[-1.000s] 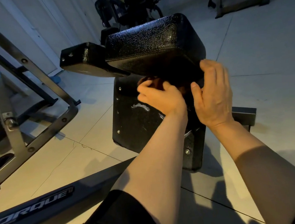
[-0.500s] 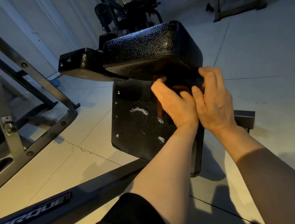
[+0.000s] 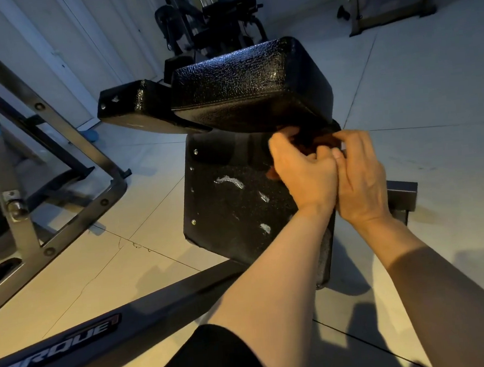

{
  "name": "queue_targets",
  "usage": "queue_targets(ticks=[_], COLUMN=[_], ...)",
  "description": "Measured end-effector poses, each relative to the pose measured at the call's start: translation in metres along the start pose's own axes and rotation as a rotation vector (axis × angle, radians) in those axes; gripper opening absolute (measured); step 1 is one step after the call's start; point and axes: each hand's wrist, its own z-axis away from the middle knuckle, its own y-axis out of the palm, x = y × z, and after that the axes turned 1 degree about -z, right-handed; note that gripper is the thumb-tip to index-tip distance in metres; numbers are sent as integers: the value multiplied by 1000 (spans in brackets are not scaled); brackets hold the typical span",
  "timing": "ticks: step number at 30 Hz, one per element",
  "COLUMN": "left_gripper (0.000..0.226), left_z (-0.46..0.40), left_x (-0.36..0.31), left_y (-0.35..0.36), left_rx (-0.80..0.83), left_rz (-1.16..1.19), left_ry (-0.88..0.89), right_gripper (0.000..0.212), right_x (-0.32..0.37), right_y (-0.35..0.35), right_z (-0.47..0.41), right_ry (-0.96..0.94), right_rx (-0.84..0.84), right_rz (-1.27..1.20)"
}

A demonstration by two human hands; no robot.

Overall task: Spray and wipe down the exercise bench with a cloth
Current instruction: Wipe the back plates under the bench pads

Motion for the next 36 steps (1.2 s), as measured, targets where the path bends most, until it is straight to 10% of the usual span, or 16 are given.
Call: queue_targets(ticks=[6,12,17,22,31,36], left_gripper=[40,35,38,47,15,18], left_z=[-1,16,32,31,1,-12], left_x=[-6,-27,-44,-86,-154,-194], left_y=[-6,-13,-12,-9,0,33], left_rx=[-1,399,360,485,557,610], left_rz=[47,147,214,445,-20,72], left_ry=[-110,-282,-451,-634,-205,-428], right_gripper=[48,47,41,27,21,21], right_x=[6,13,28,36,48,48], right_y=[-3,-38,-84,-133,-248,-259], right_z=[-3,11,-6,-31,-120,-162], right_ry=[98,171,86,277,356,351], right_rx=[-4,-132,155,101,-18,56], right_rz=[-2,-34,-101,-143,-34,-71])
